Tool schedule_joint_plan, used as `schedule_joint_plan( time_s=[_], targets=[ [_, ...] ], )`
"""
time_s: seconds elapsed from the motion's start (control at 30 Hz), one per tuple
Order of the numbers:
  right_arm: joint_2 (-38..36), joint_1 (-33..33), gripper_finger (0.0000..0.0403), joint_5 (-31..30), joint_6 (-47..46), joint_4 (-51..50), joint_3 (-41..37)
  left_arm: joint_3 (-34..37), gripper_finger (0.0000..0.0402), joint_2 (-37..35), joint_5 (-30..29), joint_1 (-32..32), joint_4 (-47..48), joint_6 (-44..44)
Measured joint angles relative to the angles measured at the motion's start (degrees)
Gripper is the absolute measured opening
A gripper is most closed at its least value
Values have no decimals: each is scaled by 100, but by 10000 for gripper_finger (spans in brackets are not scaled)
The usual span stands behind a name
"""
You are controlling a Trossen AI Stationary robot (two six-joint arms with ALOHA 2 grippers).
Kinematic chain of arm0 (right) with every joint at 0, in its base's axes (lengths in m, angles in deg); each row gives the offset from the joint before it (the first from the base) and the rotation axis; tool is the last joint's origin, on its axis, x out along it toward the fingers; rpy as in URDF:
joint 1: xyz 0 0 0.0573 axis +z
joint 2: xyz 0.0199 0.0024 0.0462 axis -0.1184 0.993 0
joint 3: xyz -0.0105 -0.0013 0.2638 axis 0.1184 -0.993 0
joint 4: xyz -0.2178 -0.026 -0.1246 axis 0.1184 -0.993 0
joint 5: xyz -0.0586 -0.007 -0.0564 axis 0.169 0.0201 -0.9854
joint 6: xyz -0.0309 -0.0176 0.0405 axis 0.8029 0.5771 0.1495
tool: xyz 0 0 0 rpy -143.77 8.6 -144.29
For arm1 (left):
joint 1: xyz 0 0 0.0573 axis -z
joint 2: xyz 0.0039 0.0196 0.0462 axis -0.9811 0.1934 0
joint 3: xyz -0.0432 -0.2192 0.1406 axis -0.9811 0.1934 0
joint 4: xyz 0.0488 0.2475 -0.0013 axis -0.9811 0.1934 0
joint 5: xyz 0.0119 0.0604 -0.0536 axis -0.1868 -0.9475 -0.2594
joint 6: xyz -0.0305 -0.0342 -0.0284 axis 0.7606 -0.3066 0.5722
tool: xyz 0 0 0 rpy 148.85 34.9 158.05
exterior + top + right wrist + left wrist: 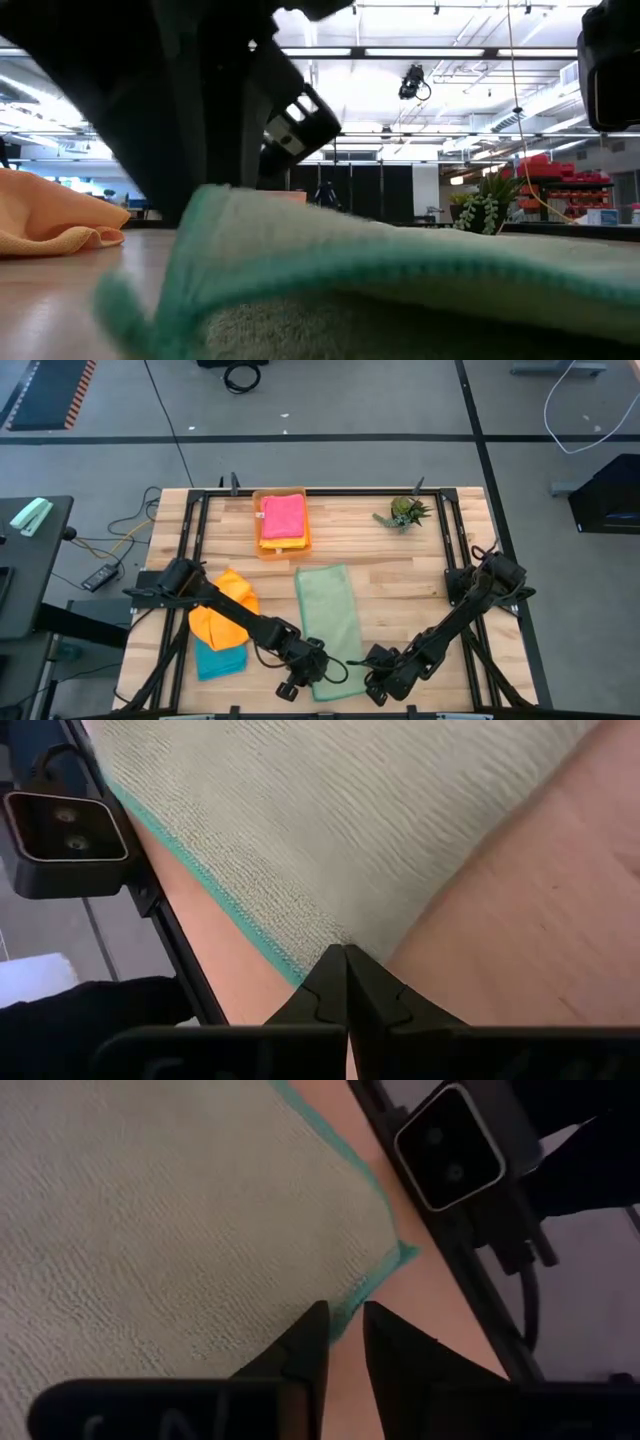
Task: Fold microfiber towels
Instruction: Fold the green microfiber cloth
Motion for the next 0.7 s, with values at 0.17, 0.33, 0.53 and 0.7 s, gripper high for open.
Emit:
schedule_joint_plan(
  time_s=[0.17, 0.33, 0.53, 0.7],
  targets=[
    [-294, -17, 2, -53, 174, -35, -2, 2, 81, -7, 12, -13, -1, 6],
    [-588, -15, 2, -205, 313, -96, -2, 2, 74, -24, 9, -51, -60, 4],
    [-634, -97, 2, -359, 320, -298, -4, -13, 41, 80, -48, -72, -1129, 6],
    [-628, -399, 2, -399, 734, -303, -4, 11, 8, 390, 405, -9, -1065, 687]
  ],
)
